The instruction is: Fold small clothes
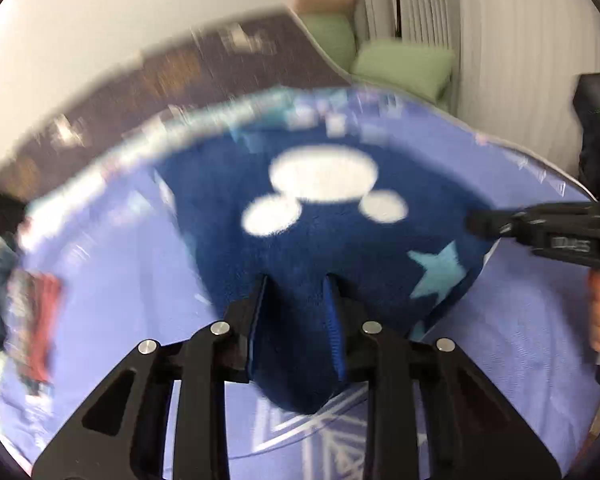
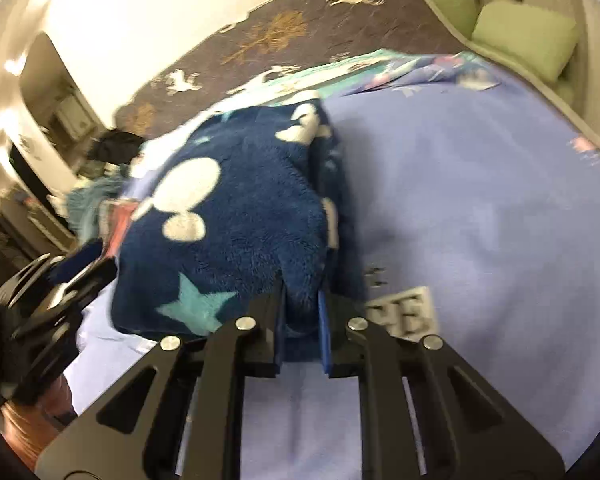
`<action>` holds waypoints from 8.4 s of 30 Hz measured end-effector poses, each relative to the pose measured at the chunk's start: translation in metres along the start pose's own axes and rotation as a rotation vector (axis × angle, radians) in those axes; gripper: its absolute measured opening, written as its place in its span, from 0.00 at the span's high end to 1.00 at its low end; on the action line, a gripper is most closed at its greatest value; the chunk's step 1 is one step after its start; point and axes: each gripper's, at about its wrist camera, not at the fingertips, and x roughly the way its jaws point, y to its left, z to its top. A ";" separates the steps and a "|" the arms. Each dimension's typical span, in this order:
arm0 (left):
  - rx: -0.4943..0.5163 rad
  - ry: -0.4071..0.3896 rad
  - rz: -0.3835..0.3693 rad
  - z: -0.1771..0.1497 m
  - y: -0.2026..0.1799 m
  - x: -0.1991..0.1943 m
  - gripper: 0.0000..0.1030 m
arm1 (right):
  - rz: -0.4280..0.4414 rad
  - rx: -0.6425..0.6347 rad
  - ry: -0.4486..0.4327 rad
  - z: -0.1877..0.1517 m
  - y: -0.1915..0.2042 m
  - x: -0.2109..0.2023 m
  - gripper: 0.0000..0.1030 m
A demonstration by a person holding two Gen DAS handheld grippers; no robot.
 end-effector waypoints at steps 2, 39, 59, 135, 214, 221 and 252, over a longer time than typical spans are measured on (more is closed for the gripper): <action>0.137 -0.035 0.090 -0.007 -0.027 0.001 0.74 | -0.041 -0.011 0.049 -0.010 -0.010 0.014 0.85; -0.248 -0.157 -0.053 0.116 0.110 0.019 0.82 | 0.007 -0.183 -0.066 0.103 0.062 0.019 0.83; -0.132 -0.050 0.032 0.116 0.118 0.119 0.79 | -0.038 -0.207 0.066 0.106 0.039 0.135 0.73; -0.571 0.022 -0.232 0.069 0.170 0.120 0.09 | 0.091 0.551 0.020 -0.009 -0.006 0.064 0.08; -0.264 -0.318 0.398 -0.033 0.048 -0.171 0.01 | -0.278 -0.308 -0.330 -0.004 0.173 -0.069 0.08; -0.300 -0.327 0.386 -0.047 0.028 -0.195 0.02 | -0.269 -0.304 -0.339 -0.027 0.171 -0.092 0.07; -0.348 -0.298 0.405 -0.055 0.016 -0.192 0.01 | -0.220 -0.274 -0.309 -0.036 0.154 -0.088 0.05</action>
